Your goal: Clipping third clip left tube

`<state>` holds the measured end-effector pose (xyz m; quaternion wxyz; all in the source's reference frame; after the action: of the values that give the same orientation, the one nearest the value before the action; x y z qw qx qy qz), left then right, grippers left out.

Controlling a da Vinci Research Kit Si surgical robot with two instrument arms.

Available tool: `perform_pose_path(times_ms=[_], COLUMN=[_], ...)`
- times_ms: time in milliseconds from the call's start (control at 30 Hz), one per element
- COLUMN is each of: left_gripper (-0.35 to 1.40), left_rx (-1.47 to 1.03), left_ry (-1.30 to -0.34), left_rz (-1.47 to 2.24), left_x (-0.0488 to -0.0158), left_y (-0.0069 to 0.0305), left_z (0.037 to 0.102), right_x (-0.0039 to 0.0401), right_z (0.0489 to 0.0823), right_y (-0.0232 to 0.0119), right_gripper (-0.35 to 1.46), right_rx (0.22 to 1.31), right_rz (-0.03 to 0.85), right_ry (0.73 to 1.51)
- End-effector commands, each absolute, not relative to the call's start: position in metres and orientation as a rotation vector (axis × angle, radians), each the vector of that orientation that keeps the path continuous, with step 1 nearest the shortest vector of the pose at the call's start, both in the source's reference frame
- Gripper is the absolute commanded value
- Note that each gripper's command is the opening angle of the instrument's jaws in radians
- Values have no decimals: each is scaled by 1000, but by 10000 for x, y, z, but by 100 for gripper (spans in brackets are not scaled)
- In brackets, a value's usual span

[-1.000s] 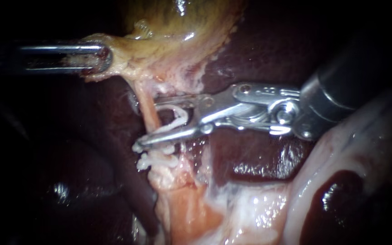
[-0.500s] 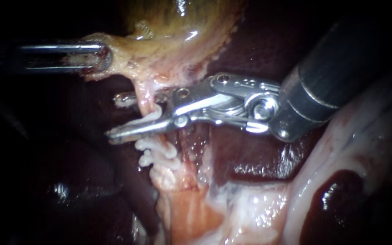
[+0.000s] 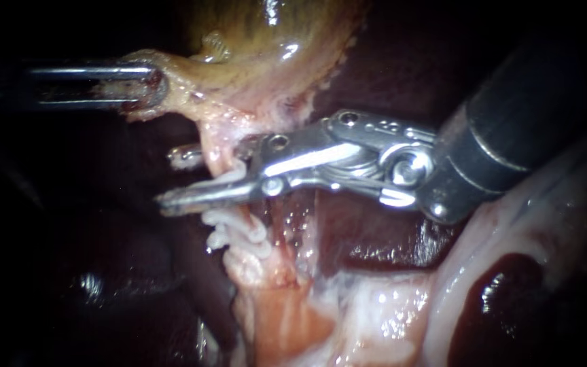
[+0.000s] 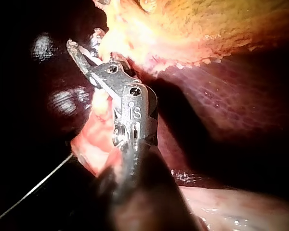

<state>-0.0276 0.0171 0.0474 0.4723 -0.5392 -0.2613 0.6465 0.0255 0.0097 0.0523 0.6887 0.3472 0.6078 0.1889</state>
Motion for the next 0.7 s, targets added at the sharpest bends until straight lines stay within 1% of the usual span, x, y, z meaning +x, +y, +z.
perform_pose_path(times_ms=[33,100,300,700], left_gripper=[-35,-35,-35,-35], left_rx=[-1320,-1320,-1320,-1320], left_ry=[-640,-640,-640,-639], left_rz=[1582,1582,1582,1582], left_x=[-276,-276,-276,-277], left_y=[171,171,171,172], left_z=[474,474,474,474], right_x=[254,252,251,249], right_z=[523,523,523,527], right_y=[97,97,97,99], right_gripper=[-5,-35,-35,-35], right_rx=[775,790,816,816], right_rz=[426,421,441,441], right_ry=[1359,1359,1350,1350])
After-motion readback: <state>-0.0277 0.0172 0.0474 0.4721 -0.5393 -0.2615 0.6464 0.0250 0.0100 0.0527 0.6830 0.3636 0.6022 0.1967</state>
